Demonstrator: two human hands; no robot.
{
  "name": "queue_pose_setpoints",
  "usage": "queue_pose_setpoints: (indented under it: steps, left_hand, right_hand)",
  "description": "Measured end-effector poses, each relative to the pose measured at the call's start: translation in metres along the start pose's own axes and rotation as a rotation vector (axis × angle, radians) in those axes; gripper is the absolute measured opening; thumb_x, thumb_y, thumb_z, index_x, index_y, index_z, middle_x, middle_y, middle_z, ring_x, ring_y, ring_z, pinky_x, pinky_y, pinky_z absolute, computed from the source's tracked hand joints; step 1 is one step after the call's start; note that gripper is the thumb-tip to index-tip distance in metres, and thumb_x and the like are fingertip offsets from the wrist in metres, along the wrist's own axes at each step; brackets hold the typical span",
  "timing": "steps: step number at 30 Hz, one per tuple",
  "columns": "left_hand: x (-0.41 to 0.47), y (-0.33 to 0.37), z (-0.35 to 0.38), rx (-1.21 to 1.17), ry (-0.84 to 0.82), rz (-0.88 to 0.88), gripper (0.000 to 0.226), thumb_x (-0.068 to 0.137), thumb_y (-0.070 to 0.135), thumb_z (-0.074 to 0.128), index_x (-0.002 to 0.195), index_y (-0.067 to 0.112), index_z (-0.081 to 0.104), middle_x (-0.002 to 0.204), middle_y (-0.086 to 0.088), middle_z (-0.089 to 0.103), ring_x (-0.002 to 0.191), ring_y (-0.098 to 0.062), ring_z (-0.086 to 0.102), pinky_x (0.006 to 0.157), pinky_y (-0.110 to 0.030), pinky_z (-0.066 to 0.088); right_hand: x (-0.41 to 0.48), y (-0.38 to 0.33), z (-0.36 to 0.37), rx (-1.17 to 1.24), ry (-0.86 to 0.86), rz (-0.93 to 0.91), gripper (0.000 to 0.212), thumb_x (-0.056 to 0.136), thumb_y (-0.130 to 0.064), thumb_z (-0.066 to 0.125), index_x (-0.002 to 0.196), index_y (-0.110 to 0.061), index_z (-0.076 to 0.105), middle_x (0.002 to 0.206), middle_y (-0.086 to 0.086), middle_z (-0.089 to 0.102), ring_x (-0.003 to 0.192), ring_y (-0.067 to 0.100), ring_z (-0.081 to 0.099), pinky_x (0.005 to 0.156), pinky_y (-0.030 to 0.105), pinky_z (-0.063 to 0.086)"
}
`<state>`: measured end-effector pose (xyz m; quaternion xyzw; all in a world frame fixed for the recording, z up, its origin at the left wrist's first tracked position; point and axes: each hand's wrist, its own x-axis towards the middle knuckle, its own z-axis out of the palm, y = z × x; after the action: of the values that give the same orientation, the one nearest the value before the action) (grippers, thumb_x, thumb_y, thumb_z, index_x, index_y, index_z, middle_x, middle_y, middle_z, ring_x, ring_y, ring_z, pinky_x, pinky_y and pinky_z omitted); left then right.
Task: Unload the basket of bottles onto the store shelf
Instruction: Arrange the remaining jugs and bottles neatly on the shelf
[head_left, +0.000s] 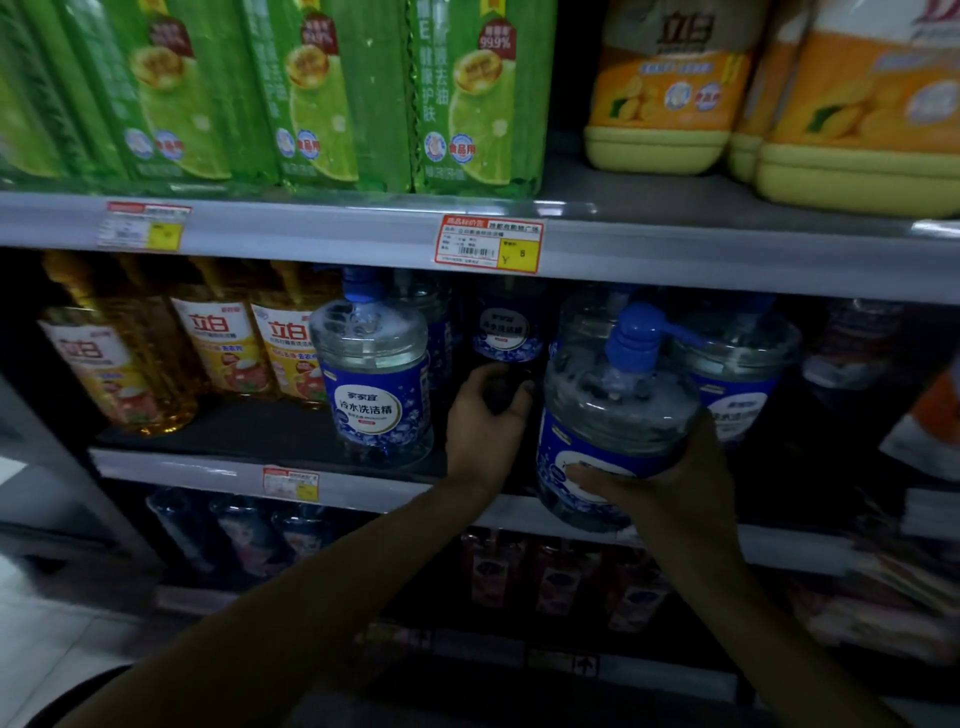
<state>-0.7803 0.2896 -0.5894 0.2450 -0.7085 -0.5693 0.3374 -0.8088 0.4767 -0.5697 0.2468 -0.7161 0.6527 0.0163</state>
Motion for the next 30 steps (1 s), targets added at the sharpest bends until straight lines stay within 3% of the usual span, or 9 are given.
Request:
queue_pose_setpoints:
  steps: [5,8,12,20,24,28,30]
  left_hand:
    - [-0.038,0.030,-0.026,-0.193,-0.179,0.115,0.030,0.108,0.012,0.052,0.136,0.017,0.062,0.125,0.007,0.070,0.116,-0.005,0.066,0.096,-0.023,0.055]
    - [-0.053,0.035,-0.044,-0.247,-0.276,0.120,0.033,0.109,0.010,0.048,0.139,0.014,0.060,0.131,0.005,0.069,0.120,-0.008,0.066,0.095,-0.022,0.054]
    - [-0.065,0.040,-0.062,-0.270,-0.367,0.126,0.051,0.097,0.022,0.064,0.146,0.021,0.053,0.139,0.007,0.067,0.128,-0.011,0.063,0.102,-0.031,0.055]
    - [-0.053,0.044,-0.090,-0.123,-0.275,0.239,0.063,0.092,0.021,0.076,0.150,0.016,0.052,0.138,0.005,0.067,0.127,-0.011,0.064,0.104,-0.034,0.055]
    - [-0.043,0.045,-0.088,-0.100,-0.217,0.254,0.061,0.093,0.020,0.077,0.149,0.017,0.053,0.139,0.004,0.067,0.127,-0.009,0.063,0.103,-0.031,0.055]
    - [-0.035,0.039,-0.084,-0.106,-0.188,0.209,0.056,0.094,0.020,0.076,0.146,0.016,0.055,0.136,0.003,0.069,0.125,-0.012,0.065,0.103,-0.037,0.056]
    - [-0.030,0.038,-0.082,-0.120,-0.198,0.190,0.054,0.095,0.021,0.075,0.145,0.017,0.056,0.135,0.004,0.069,0.124,-0.012,0.066,0.102,-0.036,0.057]
  right_hand:
    - [-0.005,-0.005,0.007,0.029,-0.023,0.011,0.099,0.050,-0.023,0.102,0.134,-0.031,0.050,0.127,-0.018,0.065,0.113,-0.002,0.064,0.091,0.026,0.056]
    - [-0.008,-0.011,0.016,0.026,-0.041,0.025,0.098,0.050,-0.023,0.102,0.135,-0.028,0.052,0.121,-0.020,0.066,0.107,-0.009,0.064,0.090,0.023,0.057]
    - [-0.007,-0.016,0.032,0.034,-0.076,0.026,0.095,0.054,-0.019,0.102,0.137,-0.024,0.055,0.123,-0.015,0.069,0.108,-0.001,0.068,0.087,0.020,0.058]
    - [0.004,-0.031,0.058,0.062,-0.159,-0.013,0.090,0.058,-0.007,0.099,0.132,-0.033,0.054,0.124,-0.015,0.069,0.111,-0.002,0.067,0.084,0.018,0.057]
    - [0.017,-0.029,0.066,0.035,-0.160,-0.012,0.089,0.060,-0.012,0.099,0.136,-0.026,0.055,0.126,-0.012,0.069,0.114,0.003,0.067,0.091,0.027,0.058]
    - [0.027,-0.021,0.075,-0.002,-0.158,0.010,0.089,0.058,-0.008,0.099,0.135,-0.020,0.056,0.121,-0.012,0.071,0.108,0.000,0.068,0.082,0.018,0.057]
    - [0.032,-0.018,0.079,-0.012,-0.154,0.017,0.089,0.059,-0.011,0.099,0.136,-0.021,0.056,0.121,-0.012,0.071,0.108,0.001,0.068,0.083,0.020,0.059]
